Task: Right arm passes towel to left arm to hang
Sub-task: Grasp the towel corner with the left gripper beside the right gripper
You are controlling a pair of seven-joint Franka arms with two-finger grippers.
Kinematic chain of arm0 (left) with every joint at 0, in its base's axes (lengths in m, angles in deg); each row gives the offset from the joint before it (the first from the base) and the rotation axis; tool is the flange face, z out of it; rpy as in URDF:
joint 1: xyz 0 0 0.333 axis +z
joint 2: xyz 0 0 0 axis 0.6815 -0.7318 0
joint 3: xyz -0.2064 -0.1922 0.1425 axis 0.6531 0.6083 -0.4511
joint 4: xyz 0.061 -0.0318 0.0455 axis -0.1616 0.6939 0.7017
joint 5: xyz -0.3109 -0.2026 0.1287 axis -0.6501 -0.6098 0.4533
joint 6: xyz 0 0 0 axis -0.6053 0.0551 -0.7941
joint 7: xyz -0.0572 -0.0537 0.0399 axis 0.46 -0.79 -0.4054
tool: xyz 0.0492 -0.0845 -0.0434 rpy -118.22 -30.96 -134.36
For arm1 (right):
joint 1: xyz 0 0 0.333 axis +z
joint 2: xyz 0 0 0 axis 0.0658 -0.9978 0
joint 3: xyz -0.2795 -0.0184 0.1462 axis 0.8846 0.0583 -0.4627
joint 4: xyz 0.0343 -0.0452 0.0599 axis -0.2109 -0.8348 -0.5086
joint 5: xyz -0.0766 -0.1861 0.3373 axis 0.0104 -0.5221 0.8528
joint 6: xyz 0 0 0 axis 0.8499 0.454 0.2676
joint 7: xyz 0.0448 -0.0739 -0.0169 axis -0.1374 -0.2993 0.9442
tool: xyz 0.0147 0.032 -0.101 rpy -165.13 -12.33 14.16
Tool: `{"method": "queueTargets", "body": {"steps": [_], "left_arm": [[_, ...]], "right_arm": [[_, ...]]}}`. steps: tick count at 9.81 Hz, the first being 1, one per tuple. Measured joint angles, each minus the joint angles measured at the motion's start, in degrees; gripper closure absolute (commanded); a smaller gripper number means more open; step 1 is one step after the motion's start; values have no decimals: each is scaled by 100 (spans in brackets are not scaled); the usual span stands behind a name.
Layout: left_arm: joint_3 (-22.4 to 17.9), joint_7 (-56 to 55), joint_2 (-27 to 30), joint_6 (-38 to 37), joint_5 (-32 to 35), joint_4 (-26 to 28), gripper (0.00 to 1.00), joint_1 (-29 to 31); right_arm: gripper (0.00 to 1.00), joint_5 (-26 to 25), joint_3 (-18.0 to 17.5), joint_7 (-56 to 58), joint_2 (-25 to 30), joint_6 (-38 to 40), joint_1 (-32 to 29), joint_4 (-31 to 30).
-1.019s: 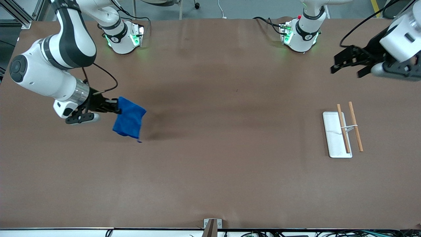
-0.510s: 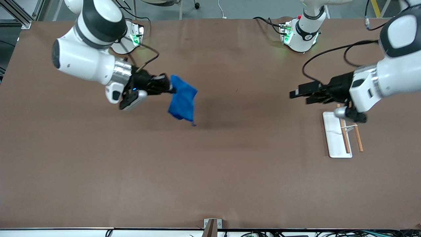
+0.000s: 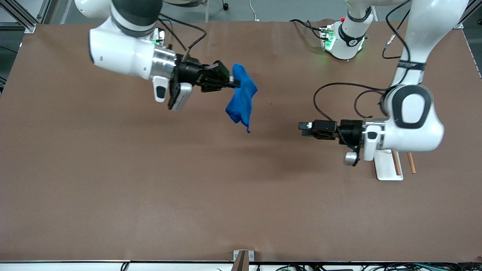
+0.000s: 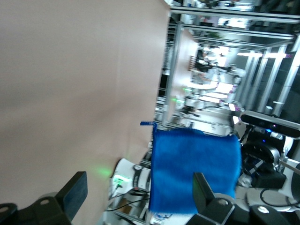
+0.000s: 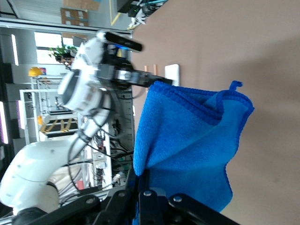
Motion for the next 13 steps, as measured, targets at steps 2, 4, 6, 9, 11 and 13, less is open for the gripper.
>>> {"method": "queueTargets", "body": {"steps": [2, 4, 6, 9, 11, 13], "left_arm": [[364, 194, -237, -103, -823, 195, 7, -11], [500, 204, -392, -621, -1400, 324, 9, -22], [498, 204, -536, -1138, -1507, 350, 11, 105], [500, 204, -573, -1408, -1507, 386, 18, 201], [500, 171, -573, -1587, -1513, 397, 20, 284], [501, 98, -572, -1801, -1513, 397, 24, 374]], "right_arm": [[100, 452, -1, -2, -332, -352, 316, 403], [100, 736, 2, -7, -544, -698, 480, 636], [100, 853, 1, -11, -780, -900, 621, 910], [100, 884, 25, -12, -863, -904, 627, 1057], [100, 888, 33, -14, -863, -904, 627, 1073], [100, 895, 45, -114, -864, -904, 627, 1079]]}}
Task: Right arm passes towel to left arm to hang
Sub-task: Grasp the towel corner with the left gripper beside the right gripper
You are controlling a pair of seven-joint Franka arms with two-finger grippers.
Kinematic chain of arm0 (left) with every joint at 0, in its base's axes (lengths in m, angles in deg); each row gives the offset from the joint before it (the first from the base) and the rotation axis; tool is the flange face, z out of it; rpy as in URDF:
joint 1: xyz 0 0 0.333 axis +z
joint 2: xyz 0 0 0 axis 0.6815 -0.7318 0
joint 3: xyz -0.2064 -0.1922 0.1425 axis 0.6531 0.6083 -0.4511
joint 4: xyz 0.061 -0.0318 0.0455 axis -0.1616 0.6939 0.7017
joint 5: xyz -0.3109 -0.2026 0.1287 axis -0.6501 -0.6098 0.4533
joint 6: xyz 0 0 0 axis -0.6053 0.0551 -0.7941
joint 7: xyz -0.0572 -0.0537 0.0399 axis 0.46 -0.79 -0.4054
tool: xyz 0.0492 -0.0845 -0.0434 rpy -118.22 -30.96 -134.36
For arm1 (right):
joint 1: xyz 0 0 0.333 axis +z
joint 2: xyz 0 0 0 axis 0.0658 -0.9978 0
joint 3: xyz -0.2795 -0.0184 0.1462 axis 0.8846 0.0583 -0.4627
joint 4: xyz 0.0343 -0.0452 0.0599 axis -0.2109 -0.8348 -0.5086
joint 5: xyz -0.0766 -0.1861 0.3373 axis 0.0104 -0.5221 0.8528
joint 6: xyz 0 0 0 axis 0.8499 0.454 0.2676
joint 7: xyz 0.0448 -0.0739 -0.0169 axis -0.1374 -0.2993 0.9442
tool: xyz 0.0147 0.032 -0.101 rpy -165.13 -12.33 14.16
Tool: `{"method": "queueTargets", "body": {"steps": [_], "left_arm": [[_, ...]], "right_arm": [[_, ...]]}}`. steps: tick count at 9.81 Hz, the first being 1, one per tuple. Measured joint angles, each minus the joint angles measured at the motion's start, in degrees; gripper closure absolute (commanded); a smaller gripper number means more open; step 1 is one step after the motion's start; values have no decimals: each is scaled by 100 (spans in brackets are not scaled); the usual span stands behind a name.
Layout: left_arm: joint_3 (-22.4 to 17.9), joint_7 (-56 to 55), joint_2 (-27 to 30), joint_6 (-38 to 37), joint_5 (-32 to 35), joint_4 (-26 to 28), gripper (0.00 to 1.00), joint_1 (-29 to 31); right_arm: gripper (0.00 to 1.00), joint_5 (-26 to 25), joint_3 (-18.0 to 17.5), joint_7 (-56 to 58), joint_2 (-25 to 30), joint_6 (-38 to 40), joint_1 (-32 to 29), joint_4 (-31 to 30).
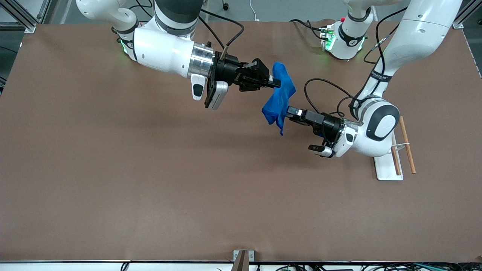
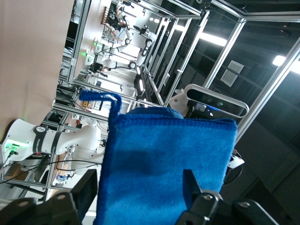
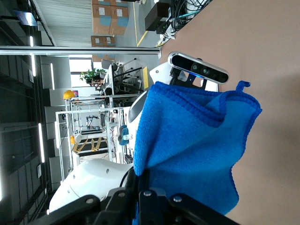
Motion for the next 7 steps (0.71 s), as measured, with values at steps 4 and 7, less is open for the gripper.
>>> {"method": "queueTargets", "body": {"steps": [4, 7], "left_arm": [[3, -33, 4, -198, -1, -5, 36, 65], [8, -64, 17, -213, -17, -58, 65, 122]], "right_arm": [[100, 4, 24, -73, 0, 0, 0, 33], [100, 4, 25, -87, 0, 0, 0, 35]]}}
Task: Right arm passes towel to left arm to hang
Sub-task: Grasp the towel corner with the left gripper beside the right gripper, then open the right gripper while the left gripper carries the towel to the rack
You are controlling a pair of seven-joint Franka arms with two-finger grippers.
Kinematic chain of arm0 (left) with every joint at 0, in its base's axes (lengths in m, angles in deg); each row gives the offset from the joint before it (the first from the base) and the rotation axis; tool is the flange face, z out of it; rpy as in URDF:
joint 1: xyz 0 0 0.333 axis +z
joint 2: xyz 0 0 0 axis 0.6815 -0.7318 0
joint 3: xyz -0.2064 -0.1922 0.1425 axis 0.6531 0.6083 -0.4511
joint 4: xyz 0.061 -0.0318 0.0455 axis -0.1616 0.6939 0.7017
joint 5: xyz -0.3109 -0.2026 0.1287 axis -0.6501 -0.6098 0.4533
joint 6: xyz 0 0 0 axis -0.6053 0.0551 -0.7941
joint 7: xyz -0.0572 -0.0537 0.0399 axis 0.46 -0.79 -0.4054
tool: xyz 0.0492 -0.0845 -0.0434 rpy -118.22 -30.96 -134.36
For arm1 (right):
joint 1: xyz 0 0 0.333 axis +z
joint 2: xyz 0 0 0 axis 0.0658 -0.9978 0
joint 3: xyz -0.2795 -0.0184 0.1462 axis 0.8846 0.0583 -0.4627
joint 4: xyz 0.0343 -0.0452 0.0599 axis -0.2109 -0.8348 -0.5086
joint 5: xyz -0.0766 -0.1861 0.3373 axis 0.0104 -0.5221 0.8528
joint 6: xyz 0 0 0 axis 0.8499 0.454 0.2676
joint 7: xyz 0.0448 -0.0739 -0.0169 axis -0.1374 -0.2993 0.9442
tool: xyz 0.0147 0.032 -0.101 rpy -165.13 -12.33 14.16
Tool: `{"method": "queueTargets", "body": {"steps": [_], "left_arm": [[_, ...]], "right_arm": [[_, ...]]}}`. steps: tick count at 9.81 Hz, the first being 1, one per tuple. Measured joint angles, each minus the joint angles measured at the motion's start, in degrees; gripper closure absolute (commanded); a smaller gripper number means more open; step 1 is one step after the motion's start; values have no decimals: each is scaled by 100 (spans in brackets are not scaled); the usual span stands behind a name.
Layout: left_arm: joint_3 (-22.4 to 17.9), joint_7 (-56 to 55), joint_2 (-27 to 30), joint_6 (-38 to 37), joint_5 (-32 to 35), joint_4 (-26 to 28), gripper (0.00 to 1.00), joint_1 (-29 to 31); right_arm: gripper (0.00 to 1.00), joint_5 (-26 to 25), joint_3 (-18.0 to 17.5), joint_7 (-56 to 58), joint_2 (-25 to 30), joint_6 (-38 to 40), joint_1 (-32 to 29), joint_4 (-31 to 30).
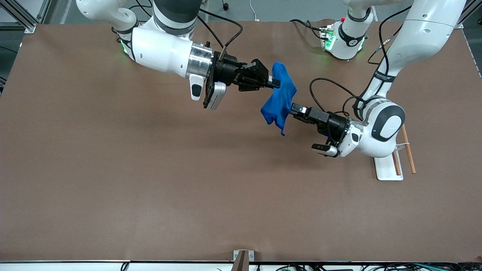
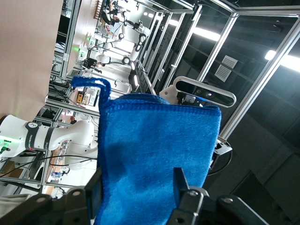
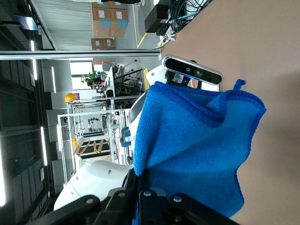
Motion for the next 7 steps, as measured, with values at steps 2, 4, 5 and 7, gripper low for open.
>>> {"method": "queueTargets", "body": {"steps": [2, 4, 5, 7], "left_arm": [[7, -35, 5, -2, -3, -30, 93, 3], [11, -45, 7, -2, -3, -32, 100, 3], [11, -52, 8, -2, -4, -33, 100, 3], [11, -122, 14, -2, -59, -60, 100, 8]], "right_arm": [[100, 0, 0, -28, 0, 0, 0, 1], [100, 0, 1, -41, 0, 0, 0, 6], [100, 0, 1, -45, 0, 0, 0, 8], [100, 0, 1, -47, 0, 0, 0, 10]]}}
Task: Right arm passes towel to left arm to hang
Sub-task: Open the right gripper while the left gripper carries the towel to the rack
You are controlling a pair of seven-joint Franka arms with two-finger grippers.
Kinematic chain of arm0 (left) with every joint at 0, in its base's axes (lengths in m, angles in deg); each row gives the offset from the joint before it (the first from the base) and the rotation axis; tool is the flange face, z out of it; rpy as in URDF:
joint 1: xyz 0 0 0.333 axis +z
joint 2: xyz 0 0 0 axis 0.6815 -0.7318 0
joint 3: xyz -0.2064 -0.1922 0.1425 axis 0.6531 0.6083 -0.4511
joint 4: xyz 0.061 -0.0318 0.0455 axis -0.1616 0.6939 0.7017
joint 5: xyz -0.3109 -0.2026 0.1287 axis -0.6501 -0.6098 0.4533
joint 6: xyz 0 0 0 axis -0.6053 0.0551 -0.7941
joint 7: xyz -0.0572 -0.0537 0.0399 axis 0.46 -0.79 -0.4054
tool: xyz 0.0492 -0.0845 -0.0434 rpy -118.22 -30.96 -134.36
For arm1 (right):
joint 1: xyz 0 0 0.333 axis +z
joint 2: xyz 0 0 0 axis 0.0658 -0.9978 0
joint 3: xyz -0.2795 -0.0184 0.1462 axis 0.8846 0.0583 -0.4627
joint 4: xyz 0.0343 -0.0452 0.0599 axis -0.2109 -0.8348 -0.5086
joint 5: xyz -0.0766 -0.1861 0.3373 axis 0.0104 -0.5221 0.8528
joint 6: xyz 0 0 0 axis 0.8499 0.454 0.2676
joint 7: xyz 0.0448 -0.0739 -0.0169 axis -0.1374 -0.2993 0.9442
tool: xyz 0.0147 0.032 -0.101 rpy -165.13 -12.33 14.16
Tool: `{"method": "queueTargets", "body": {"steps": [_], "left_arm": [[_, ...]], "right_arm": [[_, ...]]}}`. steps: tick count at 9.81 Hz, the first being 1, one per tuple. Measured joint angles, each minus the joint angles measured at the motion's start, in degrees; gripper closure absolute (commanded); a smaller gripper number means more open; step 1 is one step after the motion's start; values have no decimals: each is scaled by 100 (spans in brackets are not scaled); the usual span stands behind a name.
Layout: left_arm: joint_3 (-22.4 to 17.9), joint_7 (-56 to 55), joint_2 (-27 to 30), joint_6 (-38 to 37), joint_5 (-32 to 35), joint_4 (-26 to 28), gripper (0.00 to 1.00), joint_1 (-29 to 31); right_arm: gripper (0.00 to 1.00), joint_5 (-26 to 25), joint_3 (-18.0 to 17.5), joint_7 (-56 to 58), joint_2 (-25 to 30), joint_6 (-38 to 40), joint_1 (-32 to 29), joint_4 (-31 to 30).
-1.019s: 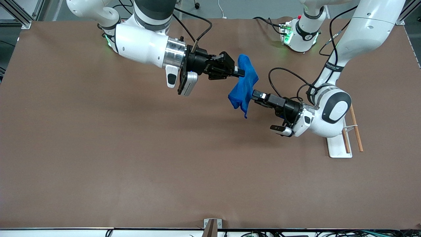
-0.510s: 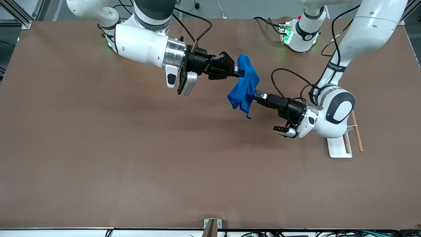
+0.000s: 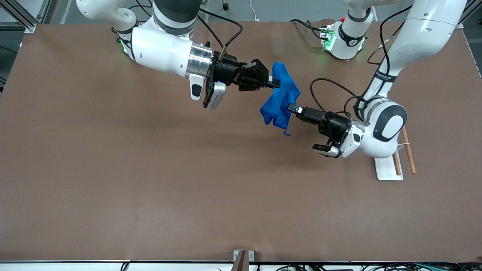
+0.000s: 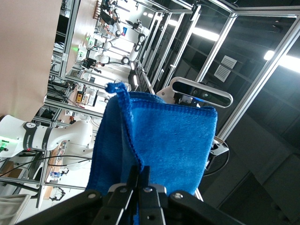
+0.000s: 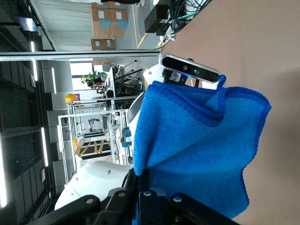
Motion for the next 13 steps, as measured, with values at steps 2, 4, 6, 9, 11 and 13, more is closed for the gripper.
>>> {"method": "queueTargets", "body": {"steps": [2, 4, 6, 9, 11, 13], "left_arm": [[-6, -447, 52, 7, -38, -180, 100, 59], [-44, -1147, 154, 115, -38, -477, 100, 161], [-110, -1659, 238, 274, 114, -768, 100, 239], [-189, -2510, 303, 354, 1168, -1411, 100, 499], [-261, -2762, 328, 390, 2251, -1633, 100, 801], [-285, -2853, 335, 502, 3232, -1643, 100, 1210]], "right_arm": [[81, 0, 1, -3, 0, 0, 0, 3], [0, -7, 9, -111, -2, 0, -1, 0], [0, -207, 116, -139, -4, -8, -22, -118], [0, -1664, 480, -300, 121, 7, -268, -610], [0, -3110, 707, -811, 274, 103, -463, -1004], [0, -5214, 1164, -1538, 390, 1131, -717, -1057]]}}
